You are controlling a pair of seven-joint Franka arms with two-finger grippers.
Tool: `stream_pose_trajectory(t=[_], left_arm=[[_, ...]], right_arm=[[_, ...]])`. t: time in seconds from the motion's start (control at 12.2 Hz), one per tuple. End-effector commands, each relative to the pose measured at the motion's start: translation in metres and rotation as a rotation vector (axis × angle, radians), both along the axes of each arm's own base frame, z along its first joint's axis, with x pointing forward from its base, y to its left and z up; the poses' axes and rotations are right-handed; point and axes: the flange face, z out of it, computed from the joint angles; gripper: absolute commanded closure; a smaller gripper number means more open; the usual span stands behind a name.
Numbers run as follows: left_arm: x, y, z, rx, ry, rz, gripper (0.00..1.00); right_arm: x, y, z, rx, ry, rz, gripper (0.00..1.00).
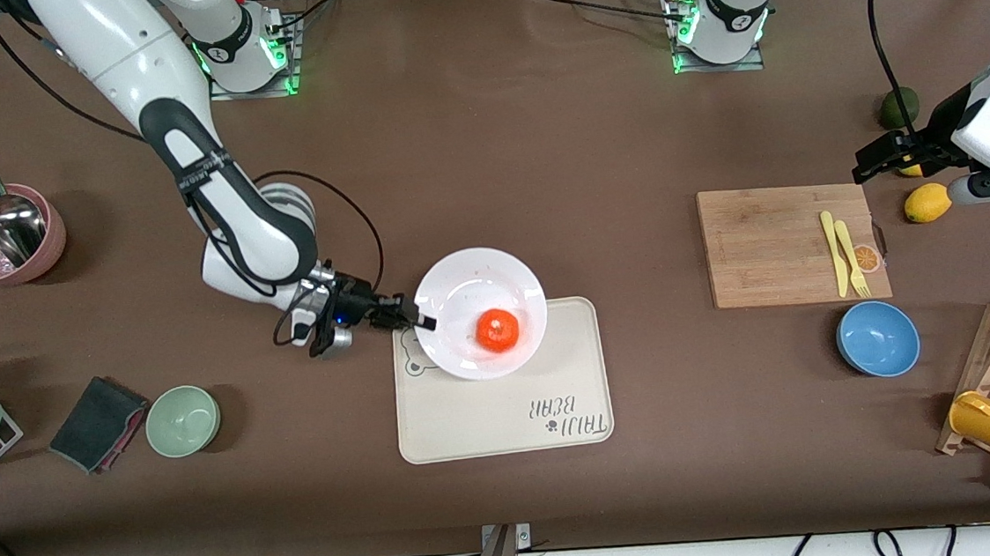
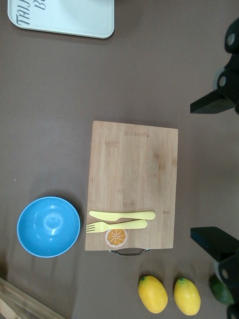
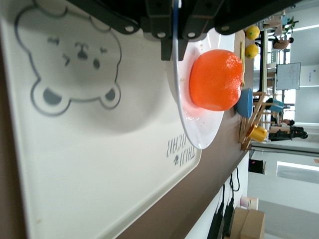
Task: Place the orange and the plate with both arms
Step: 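Slide the plate with the orange onto the bear tray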
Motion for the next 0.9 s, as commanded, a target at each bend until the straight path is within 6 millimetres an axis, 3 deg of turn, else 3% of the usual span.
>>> stream_pose_trajectory(t=[0.0,0.16,0.74,0.82], left_arm=[[0.001,-0.001,0.003,0.025,0.004,-0.019,0.0],[0.001,-0.001,0.003,0.025,0.004,-0.019,0.0],[0.002,-0.001,0.001,0.025,0.009,-0.017,0.0],[0.002,-0.001,0.001,0.025,0.009,-0.017,0.0]], right_arm=[[0.045,0.004,-0.01,0.029,0.014,-0.029,1.0],[0.063,0.002,-0.014,0.029,0.016,-0.046,1.0],[0.074,0.019,-0.041,0.017,-0.017,-0.029,1.0],[0.074,0.018,-0.042,0.016,-0.019,-0.028,0.94]])
